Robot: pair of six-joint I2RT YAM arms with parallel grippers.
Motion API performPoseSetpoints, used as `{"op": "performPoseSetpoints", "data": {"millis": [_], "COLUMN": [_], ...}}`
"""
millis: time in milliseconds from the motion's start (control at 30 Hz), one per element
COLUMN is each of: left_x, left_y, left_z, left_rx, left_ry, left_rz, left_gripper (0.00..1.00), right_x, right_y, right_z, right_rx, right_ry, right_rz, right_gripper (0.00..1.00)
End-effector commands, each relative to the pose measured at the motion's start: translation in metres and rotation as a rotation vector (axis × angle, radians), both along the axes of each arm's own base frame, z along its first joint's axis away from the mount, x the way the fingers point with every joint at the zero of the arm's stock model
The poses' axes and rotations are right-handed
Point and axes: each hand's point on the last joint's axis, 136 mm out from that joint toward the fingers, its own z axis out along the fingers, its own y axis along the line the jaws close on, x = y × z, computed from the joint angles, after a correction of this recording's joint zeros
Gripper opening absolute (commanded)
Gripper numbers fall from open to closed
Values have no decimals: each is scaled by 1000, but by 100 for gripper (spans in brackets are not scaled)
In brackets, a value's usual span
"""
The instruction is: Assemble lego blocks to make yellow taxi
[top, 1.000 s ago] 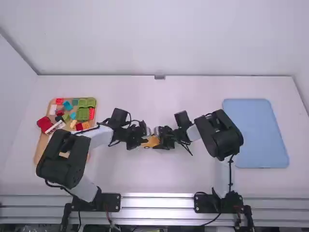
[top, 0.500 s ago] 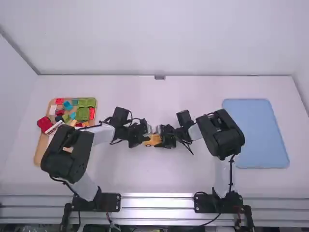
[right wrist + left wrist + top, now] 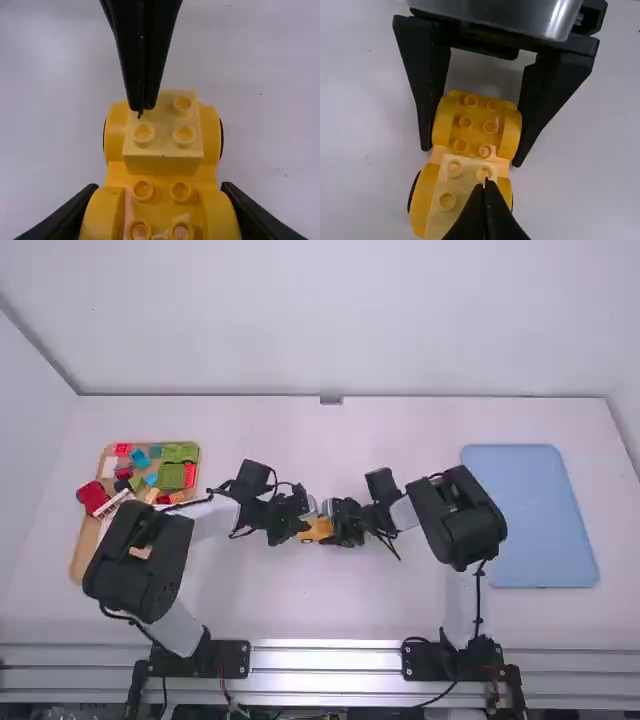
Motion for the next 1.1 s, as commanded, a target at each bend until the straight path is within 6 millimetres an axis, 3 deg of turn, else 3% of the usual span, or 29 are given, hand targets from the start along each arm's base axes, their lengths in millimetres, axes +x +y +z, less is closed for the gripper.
{"op": "performPoseSetpoints", "data": {"millis": [0,67,100,133,167,367,400,467,633,833,1000,1067], "left_x": [8,26,37,39,47,73,74,78,70,46,28,23], "left_y": [7,6,8,9,12,47,51,78,134,169,211,217], "left_z": [4,31,49,53,68,129,131,149,175,182,178,176], "left_rx": [58,19,2,0,-3,16,17,24,23,89,76,86], "left_ry": [-28,-63,-84,-91,-118,-235,-236,-245,-261,-274,-243,-240], "left_rz": [51,124,181,192,236,555,582,795,1197,1399,1725,1776], "left_gripper": [2,2,18,38,99,99,99,99,99,99,99,99], "right_x": [-8,-7,-5,-4,0,16,17,22,30,32,35,34], "right_y": [6,6,6,6,6,4,4,1,-13,-33,-22,-16], "right_z": [-1,-1,0,0,2,14,15,26,60,110,178,193], "right_rx": [10,11,14,16,22,73,79,105,82,-30,61,89], "right_ry": [12,10,7,7,15,21,20,48,64,-61,-126,-142], "right_rz": [31,31,25,22,2,-49,-47,-61,-121,-194,-240,-245], "right_gripper": [64,68,72,72,75,90,91,98,98,98,98,98]}}
